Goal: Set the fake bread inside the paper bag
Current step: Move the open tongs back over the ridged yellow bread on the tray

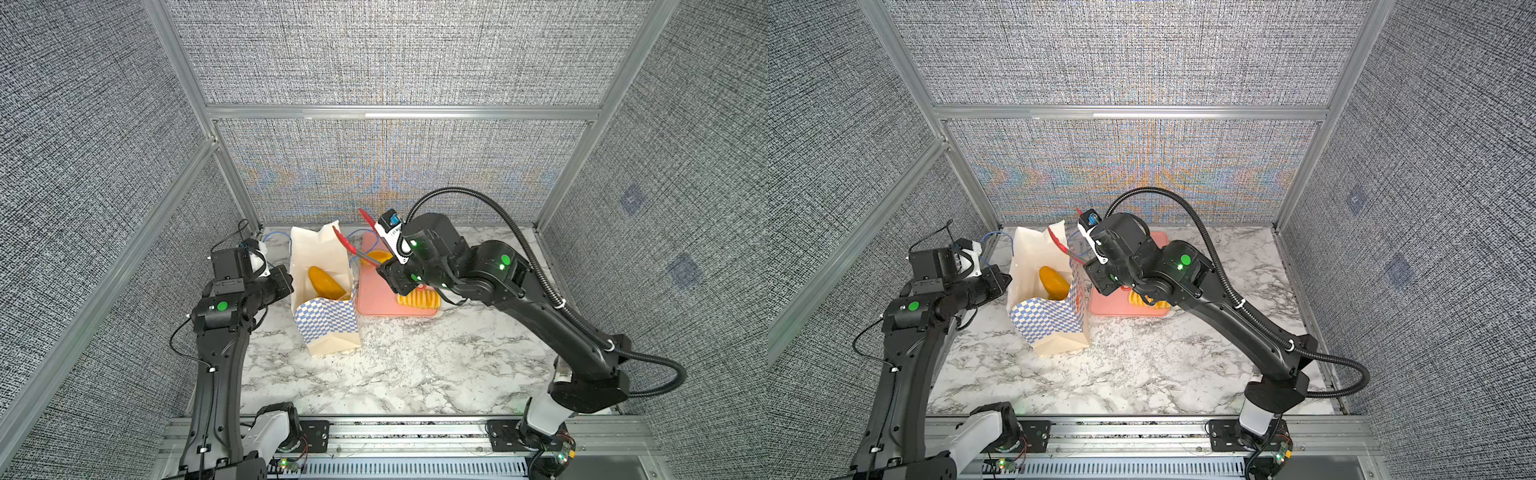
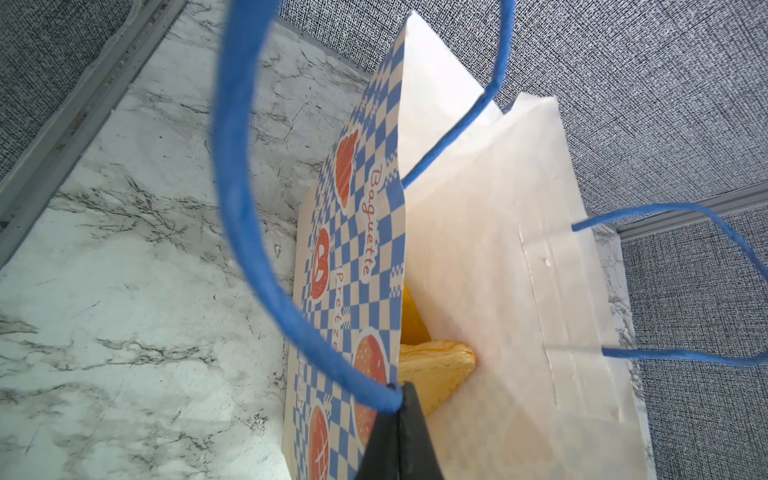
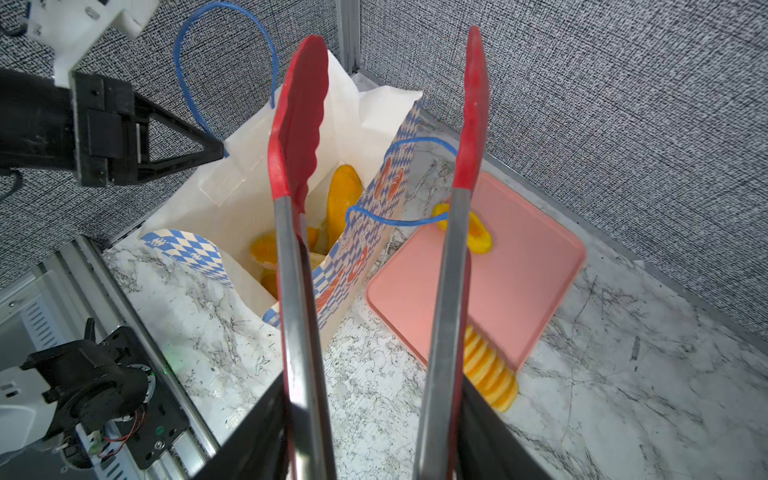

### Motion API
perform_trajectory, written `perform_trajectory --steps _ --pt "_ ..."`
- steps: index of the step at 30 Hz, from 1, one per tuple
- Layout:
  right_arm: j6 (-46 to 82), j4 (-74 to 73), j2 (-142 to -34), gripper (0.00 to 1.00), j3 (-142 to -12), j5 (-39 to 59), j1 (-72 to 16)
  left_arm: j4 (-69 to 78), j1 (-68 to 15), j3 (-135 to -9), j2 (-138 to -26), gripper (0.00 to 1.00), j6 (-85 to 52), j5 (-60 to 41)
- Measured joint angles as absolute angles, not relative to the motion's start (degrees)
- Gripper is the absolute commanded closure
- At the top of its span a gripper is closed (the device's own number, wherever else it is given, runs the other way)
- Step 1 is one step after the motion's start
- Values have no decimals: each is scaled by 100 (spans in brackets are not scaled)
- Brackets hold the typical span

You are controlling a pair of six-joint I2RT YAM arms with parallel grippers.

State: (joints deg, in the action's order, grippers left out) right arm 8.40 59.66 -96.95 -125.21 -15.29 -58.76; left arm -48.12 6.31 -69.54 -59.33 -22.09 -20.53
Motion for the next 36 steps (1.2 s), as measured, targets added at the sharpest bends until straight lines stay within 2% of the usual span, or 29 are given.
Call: perform_trajectory --steps 14,27,36 --pt "825 5918 -8803 42 -11616 -1697 -5238 -4829 631 -7006 -5979 100 -2209 -2051" --pt "1055 5830 -7887 42 -9830 -1347 -4195 -4827 631 -7017 -6012 100 -2211 -2051" --pt "1146 5990 -7885 43 -8884 -1164 -4108 -4799 631 -7054 -6108 100 -2211 -2073"
